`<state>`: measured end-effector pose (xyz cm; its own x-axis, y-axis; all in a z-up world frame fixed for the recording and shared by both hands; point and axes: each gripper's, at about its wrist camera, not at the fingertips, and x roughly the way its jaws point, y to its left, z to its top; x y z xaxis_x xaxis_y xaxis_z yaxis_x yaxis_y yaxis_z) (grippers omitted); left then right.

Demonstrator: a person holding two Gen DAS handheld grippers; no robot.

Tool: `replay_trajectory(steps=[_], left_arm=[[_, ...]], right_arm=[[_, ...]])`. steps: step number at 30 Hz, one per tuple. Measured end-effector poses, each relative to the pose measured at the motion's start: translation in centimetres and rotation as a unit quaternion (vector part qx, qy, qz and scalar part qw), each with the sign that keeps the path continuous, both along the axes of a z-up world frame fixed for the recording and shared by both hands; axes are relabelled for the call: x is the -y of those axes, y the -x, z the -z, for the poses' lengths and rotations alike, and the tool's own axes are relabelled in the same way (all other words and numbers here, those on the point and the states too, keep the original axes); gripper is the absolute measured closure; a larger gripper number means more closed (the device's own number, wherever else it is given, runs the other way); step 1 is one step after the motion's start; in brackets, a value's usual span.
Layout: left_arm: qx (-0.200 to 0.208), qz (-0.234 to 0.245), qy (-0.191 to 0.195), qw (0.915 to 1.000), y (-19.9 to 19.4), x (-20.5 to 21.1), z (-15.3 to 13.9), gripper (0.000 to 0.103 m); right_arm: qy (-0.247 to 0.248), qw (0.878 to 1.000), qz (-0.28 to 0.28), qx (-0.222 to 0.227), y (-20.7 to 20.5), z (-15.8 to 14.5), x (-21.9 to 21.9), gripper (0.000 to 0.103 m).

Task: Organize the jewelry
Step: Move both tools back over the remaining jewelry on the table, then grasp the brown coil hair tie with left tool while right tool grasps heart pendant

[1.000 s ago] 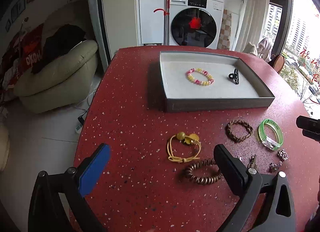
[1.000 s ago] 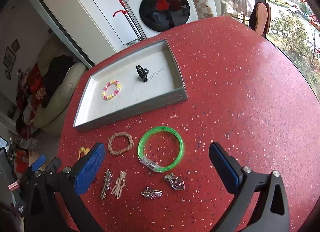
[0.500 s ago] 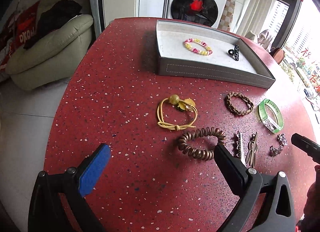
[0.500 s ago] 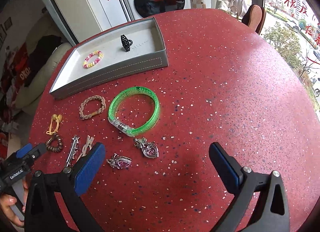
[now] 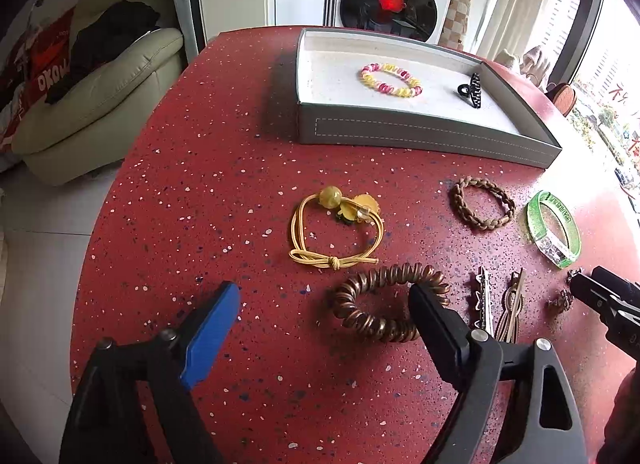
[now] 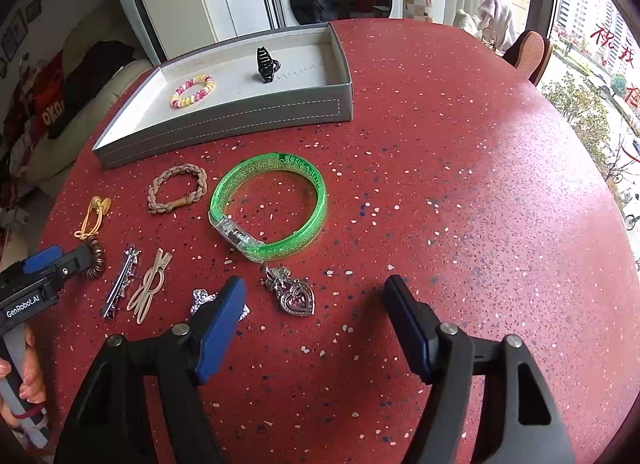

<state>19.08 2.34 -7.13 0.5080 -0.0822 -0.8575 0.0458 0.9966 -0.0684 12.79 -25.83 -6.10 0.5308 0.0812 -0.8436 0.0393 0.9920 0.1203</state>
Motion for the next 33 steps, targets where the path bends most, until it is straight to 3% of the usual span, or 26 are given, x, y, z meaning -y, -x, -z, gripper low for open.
replay_trajectory(steps=[5, 7, 10, 14, 17, 21, 33], left_arm=[[0.009, 0.006, -0.015, 0.9998, 0.4, 0.3, -0.1, 0.014], [0.014, 0.013, -0.021, 0.9996, 0.7, 0.6, -0.1, 0.025], [0.017, 0.02, -0.021, 0.9994, 0.9, 0.8, -0.2, 0.031], [0.025, 0.029, -0.025, 0.999, 1.3, 0.9, -0.5, 0.058], [0.028, 0.033, -0.015, 0.999, 1.5, 0.6, -0.5, 0.073], [0.023, 0.035, 0.027, 0.9987, 1.8, -0.4, -0.6, 0.074], [0.047, 0.046, 0.052, 0.9965, 2.3, -0.7, -3.2, 0.074]], right_arm=[[0.032, 0.999, -0.017, 0.003, -0.2, 0.0, -1.2, 0.045], [0.046, 0.999, -0.023, 0.003, -0.1, 0.1, -1.8, 0.05], [0.051, 0.998, -0.031, 0.004, 0.1, 0.0, -2.3, 0.069], [0.051, 0.998, -0.037, 0.002, 0.2, -0.1, -2.7, 0.084], [0.039, 0.999, -0.036, 0.003, 0.5, -0.1, -2.5, 0.084], [0.018, 0.999, -0.029, 0.007, 0.9, -0.4, -1.9, 0.084], [-0.025, 0.999, -0.015, 0.025, 1.5, -2.5, -0.2, 0.084]])
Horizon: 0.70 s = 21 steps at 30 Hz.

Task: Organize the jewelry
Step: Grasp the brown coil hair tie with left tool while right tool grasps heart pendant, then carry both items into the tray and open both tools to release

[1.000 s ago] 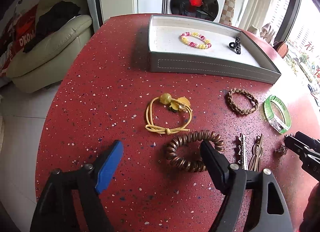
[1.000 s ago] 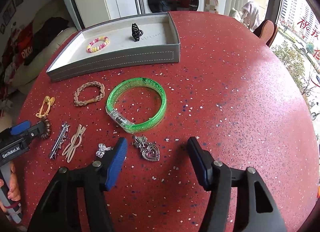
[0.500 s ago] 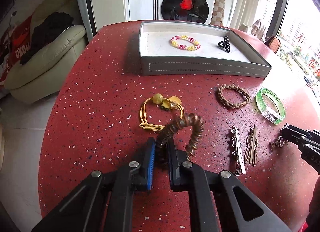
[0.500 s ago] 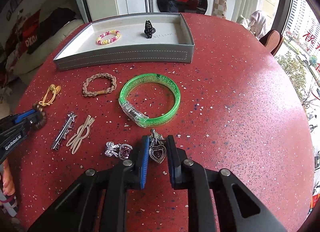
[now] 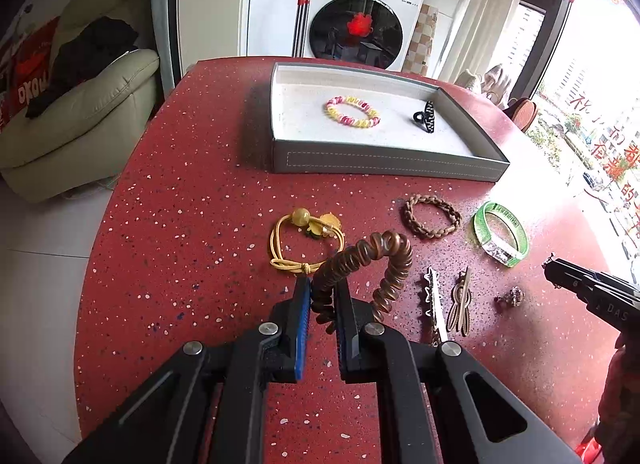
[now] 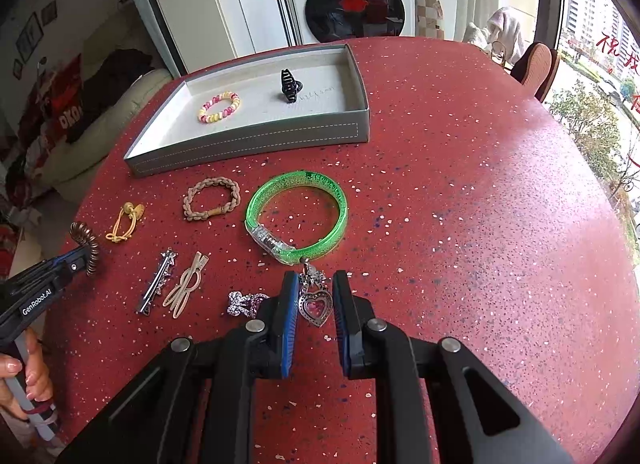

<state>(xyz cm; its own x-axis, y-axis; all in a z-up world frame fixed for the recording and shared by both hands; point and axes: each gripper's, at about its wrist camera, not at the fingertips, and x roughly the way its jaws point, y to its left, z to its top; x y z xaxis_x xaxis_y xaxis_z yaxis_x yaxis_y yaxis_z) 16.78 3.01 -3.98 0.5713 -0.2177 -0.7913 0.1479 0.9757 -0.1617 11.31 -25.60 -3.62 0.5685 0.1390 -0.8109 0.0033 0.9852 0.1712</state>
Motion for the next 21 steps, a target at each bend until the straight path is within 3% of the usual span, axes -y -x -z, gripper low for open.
replay_trajectory(steps=[10, 16, 21], left_arm=[[0.037, 0.026, 0.015, 0.9989, -2.9, 0.8, -4.2, 0.074], [0.056, 0.032, 0.019, 0.9977, -6.7, 1.2, -6.2, 0.074], [0.045, 0.029, 0.022, 0.9983, -11.2, 1.9, -6.1, 0.074]], right_arm=[[-0.047, 0.999, -0.008, 0.021, -2.0, -3.3, 0.5, 0.084], [-0.053, 0.998, -0.016, 0.036, -5.9, -5.9, 0.2, 0.084], [-0.048, 0.998, -0.023, 0.037, -10.2, -6.6, -0.3, 0.084]])
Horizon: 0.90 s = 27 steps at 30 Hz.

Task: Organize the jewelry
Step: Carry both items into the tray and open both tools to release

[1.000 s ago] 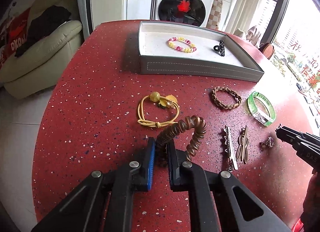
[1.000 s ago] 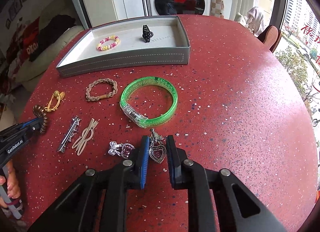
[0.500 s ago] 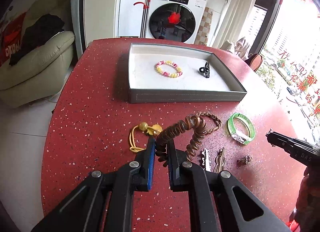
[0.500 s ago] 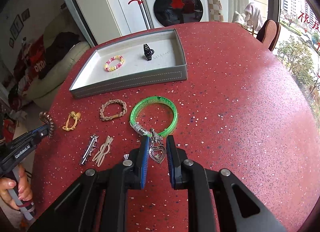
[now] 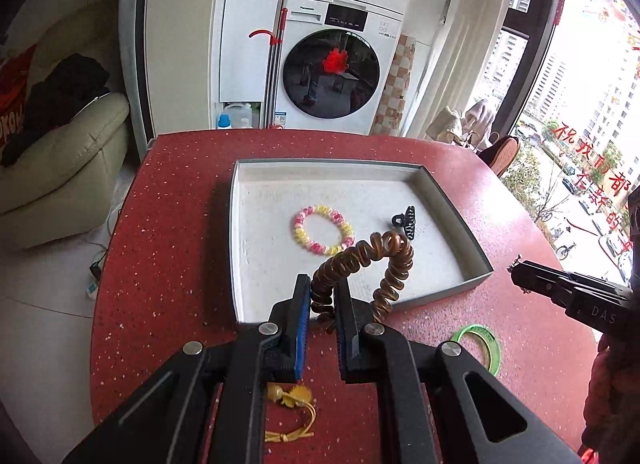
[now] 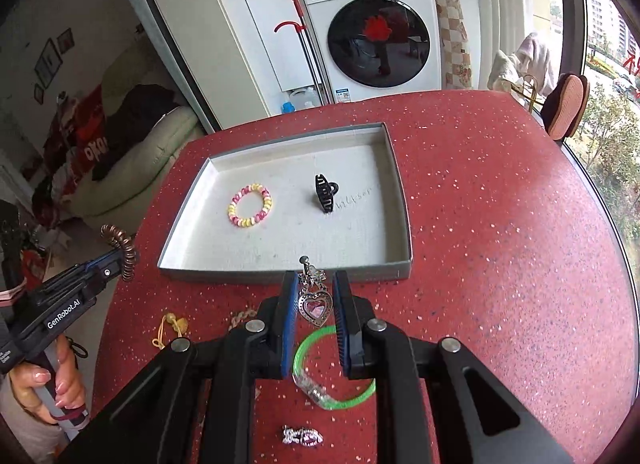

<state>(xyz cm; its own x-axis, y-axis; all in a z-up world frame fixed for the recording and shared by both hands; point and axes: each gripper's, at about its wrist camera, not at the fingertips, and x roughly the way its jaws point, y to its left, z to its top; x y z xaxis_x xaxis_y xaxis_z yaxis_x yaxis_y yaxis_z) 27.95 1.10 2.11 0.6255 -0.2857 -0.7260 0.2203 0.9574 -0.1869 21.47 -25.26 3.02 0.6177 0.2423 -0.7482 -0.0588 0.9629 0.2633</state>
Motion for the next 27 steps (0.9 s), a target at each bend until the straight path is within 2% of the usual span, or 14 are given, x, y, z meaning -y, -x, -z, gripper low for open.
replay_trajectory(steps=[4, 8, 17, 21, 27], left_arm=[[-0.018, -0.001, -0.001, 0.9998, -3.3, 0.5, 1.1, 0.074], [-0.052, 0.005, -0.011, 0.9986, -5.9, 1.1, 3.5, 0.074], [-0.129, 0.014, -0.037, 0.9908, -9.1, 2.1, 8.4, 0.074], [-0.117, 0.014, -0.058, 0.9913, -9.9, 3.0, 8.6, 0.074], [-0.091, -0.005, -0.085, 0.9922, -11.5, 3.9, 8.7, 0.073]], right_arm=[[0.011, 1.0, -0.006, -0.007, -3.5, 0.4, -0.6, 0.084], [0.005, 1.0, -0.006, -0.026, -6.6, 1.7, -0.6, 0.084], [-0.006, 0.997, 0.013, -0.075, -10.8, 6.0, 0.2, 0.084], [-0.003, 0.996, 0.027, -0.087, -11.8, 7.4, 0.7, 0.084], [0.011, 0.996, 0.038, -0.076, -12.6, 7.8, 0.7, 0.084]])
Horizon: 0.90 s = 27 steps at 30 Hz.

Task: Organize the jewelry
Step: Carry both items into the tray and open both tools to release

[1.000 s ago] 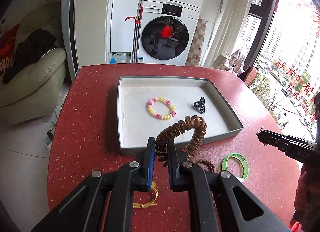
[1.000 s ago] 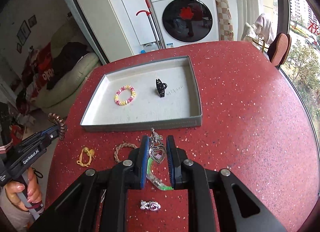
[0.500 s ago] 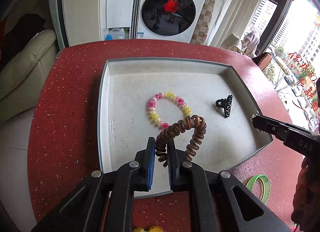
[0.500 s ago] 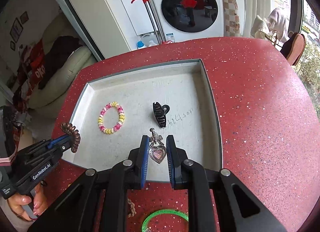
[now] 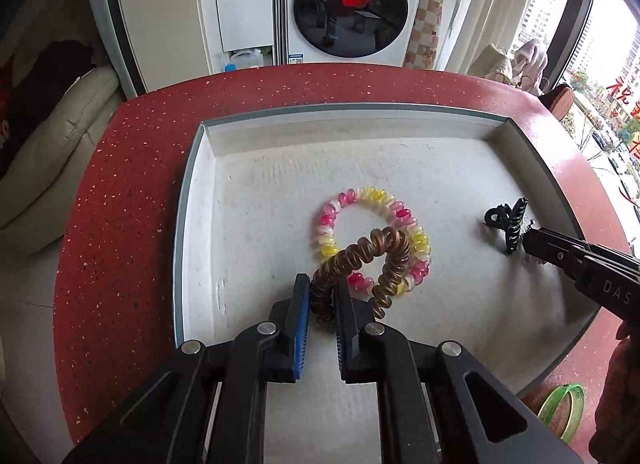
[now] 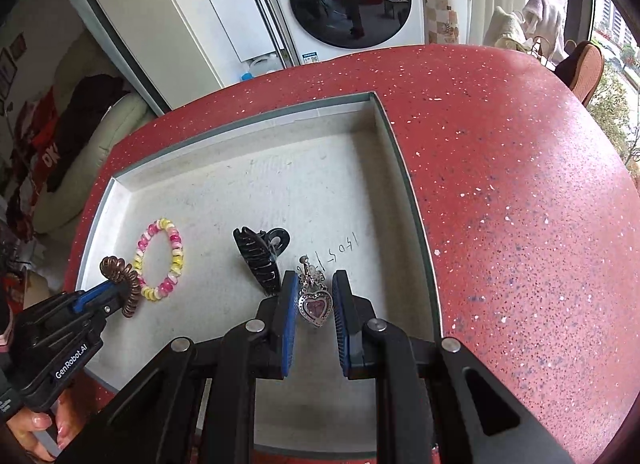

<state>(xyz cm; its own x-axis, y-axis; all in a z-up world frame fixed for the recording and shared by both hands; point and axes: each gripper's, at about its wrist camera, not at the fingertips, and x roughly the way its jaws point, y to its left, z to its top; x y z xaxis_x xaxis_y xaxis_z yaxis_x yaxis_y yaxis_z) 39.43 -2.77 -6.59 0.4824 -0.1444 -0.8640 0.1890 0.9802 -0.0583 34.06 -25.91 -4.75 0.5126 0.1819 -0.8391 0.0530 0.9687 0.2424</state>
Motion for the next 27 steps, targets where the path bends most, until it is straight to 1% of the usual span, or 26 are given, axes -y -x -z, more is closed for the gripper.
replay_trajectory(steps=[6, 8, 9, 12, 14, 19, 25, 26, 27], left_arm=[[0.026, 0.005, -0.024, 0.9994, 0.6, 0.6, 0.1, 0.073], [0.029, 0.003, -0.024, 0.9993, 0.8, 0.5, 0.1, 0.073], [0.028, 0.002, -0.024, 0.9993, 0.8, 0.4, 0.0, 0.073], [0.029, 0.0, -0.025, 0.9993, 0.9, 0.4, 0.0, 0.073], [0.03, 0.001, -0.027, 0.9992, 0.9, 0.4, 0.0, 0.073], [0.032, 0.006, -0.034, 0.9989, 0.9, 0.6, 0.0, 0.073], [0.03, 0.002, -0.018, 0.9994, 0.8, 0.3, -0.2, 0.072], [0.033, 0.002, -0.019, 0.9993, 0.9, 0.3, -0.3, 0.05], [0.037, -0.002, -0.019, 0.9991, 0.9, 0.2, -0.5, 0.008]], right_arm=[[0.022, 1.0, -0.009, 0.012, 0.3, 0.2, -0.9, 0.082], [0.019, 1.0, -0.011, 0.012, 0.3, 0.2, -1.0, 0.075], [0.015, 1.0, -0.013, 0.013, 0.2, 0.1, -1.0, 0.074], [0.008, 1.0, -0.017, 0.017, 0.2, -0.1, -1.1, 0.064], [0.005, 1.0, -0.015, 0.02, 0.4, -0.3, -1.0, 0.053], [-0.014, 0.999, -0.012, 0.029, 1.1, -1.1, -0.6, 0.051], [-0.037, 0.998, -0.002, 0.049, 2.1, -2.7, 0.1, 0.051], [-0.039, 0.998, -0.001, 0.052, 2.3, -2.9, 0.2, 0.051], [-0.04, 0.998, -0.001, 0.055, 2.5, -3.0, 0.2, 0.051]])
